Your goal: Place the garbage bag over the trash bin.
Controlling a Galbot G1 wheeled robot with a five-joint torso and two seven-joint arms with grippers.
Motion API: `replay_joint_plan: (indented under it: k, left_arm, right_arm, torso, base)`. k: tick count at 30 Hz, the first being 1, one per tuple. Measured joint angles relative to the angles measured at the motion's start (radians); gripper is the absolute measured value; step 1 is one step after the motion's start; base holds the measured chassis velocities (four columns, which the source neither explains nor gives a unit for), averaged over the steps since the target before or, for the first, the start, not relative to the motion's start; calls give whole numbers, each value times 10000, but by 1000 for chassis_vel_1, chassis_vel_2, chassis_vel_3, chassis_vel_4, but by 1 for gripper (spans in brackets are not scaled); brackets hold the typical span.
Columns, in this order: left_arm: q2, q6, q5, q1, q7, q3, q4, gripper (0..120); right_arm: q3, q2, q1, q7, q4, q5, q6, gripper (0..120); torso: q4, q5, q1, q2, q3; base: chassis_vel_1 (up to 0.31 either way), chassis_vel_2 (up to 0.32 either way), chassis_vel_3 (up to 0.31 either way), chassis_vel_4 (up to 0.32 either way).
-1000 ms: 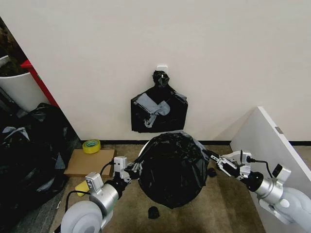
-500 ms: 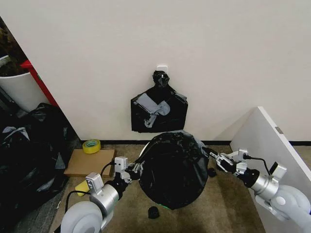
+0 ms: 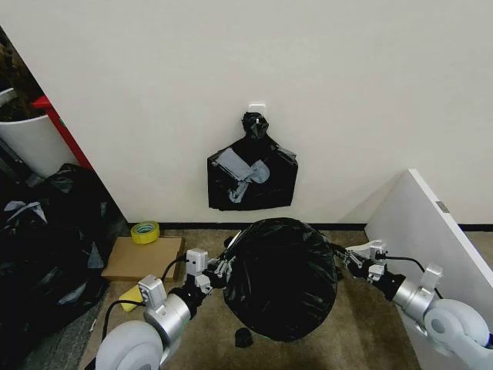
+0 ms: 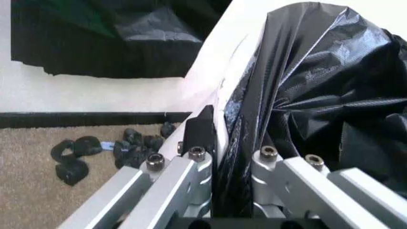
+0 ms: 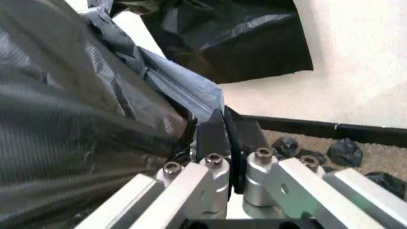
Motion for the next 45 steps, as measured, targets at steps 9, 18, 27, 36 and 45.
replay_joint_plan:
  k: [9,18,27,36,45]
  left_arm:
    - [-134,5,-207,17,-230,-24,141,5]
    - [-433,115,-637,-83,-1404,-28,456,5]
    - [-811,65,-720,-715,-2225,435,1266,5]
    - [-1218,-194,593,-1621,-2464,2091,2104,5]
    - [-1611,-321,1643,-1979,-2607,2852,2383,5]
  right_arm:
    - [316,396,-120,900,207,474,121,31]
    - [880,756,-264,3825,1214,237,25,65]
    - [684,925,-428,7182,4657,-1122,-1794,83]
    - [-539,1006,-424,7947,6438,-1403,-4267,48]
    - [-2377,1499,254,8986,5822,-2109,-5590,20]
  torso:
    - [0,0,0,0,0]
    - [2,1,0,0,0]
    - [3,-1,0,0,0]
    - [0,0,0,0,0]
    - [0,0,0,0,0]
  base:
    - [0,0,0,0]
    - [0,0,0,0]
    - [0,0,0,0]
    - [0,0,0,0]
    - [0,0,0,0]
